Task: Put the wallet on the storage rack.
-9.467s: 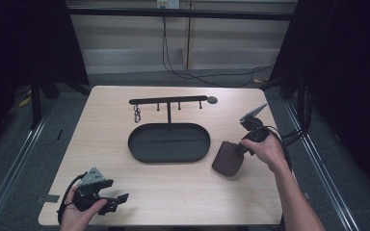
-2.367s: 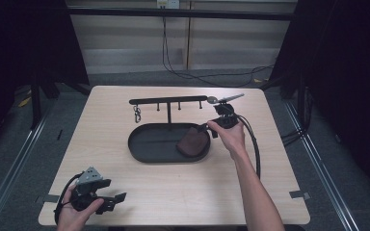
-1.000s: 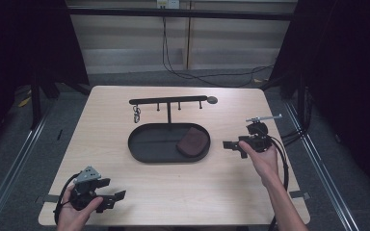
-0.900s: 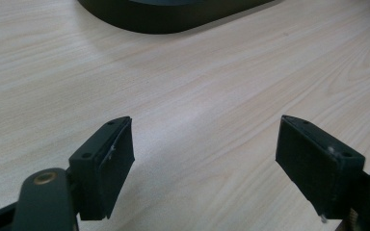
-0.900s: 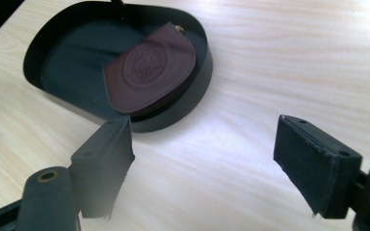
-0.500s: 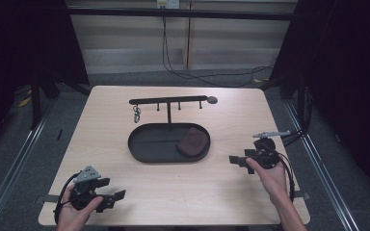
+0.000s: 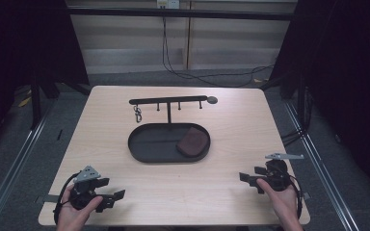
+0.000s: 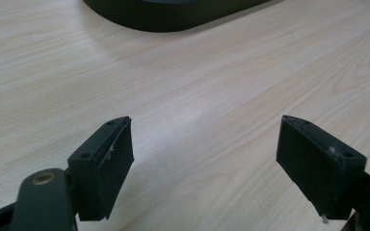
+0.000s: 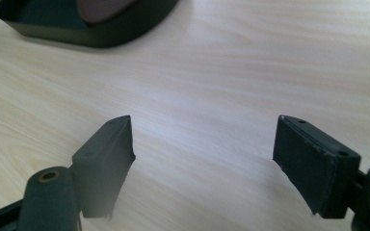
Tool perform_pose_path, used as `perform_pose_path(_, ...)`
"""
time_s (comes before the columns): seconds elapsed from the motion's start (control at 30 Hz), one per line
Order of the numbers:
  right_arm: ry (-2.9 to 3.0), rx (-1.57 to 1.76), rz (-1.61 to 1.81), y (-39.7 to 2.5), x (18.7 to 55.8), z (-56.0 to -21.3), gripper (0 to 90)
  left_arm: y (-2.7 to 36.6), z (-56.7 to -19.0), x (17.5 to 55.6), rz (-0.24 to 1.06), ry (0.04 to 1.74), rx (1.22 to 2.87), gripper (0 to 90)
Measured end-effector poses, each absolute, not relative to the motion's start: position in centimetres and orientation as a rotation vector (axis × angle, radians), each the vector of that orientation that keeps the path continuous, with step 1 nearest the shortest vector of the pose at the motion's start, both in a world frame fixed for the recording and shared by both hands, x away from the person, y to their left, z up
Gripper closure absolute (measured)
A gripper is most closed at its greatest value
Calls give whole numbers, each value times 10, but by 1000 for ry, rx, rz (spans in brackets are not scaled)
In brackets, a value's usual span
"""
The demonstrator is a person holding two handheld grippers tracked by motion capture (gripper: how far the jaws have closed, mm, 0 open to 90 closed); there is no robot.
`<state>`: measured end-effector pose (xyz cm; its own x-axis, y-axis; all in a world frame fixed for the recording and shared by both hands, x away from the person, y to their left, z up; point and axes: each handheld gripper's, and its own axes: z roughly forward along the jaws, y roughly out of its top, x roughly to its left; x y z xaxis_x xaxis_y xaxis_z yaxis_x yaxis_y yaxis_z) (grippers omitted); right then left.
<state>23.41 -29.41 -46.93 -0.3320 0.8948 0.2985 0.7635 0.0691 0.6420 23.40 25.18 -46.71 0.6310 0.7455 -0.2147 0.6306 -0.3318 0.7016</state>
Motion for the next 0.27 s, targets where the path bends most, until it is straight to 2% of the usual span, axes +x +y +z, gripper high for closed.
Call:
perform_pose_path(0.13, 2115, 1748, 1118, -304, 229, -476, 196, 252, -467, 233, 188, 1067, 2063, 205)
perform_pose_path(0.27, 2162, 1742, 927, -303, 233, -486, 197, 250, -467, 234, 184, 1055, 2071, 206)
